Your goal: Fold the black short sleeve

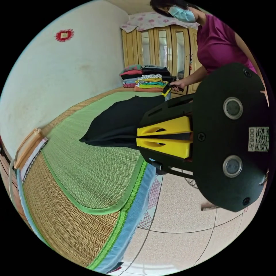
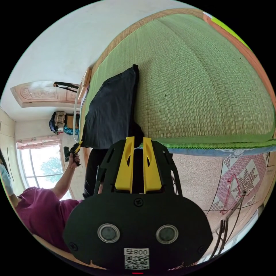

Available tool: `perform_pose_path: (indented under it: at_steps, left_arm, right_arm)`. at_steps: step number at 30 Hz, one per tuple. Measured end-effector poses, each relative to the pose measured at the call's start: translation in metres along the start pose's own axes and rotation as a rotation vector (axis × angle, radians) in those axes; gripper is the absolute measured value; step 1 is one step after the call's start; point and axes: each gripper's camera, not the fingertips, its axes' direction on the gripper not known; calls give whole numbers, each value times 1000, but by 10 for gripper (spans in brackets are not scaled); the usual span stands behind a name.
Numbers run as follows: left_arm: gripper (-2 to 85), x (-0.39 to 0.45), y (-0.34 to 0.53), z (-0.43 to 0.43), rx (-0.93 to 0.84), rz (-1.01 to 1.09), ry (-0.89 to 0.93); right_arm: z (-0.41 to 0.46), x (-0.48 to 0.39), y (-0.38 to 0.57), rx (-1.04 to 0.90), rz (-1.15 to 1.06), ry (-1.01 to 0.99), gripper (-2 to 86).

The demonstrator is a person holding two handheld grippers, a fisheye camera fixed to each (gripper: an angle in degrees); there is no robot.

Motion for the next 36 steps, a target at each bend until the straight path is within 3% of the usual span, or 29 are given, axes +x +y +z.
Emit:
perform_pose_path:
  at_steps: [9,27,36]
  left_arm:
    - [7,-19,9,-8,-1,-16,34]
    - [7,-59,26,-20,1,-50,58]
    - [8,-75,32,-25,2,-60,67]
  right_arm:
    - [-10,-1,5,-26,-19,20,53]
    - [-50,17,42,79,-26,-151,73]
    - [-28,8,36,-28,-57,-80,57]
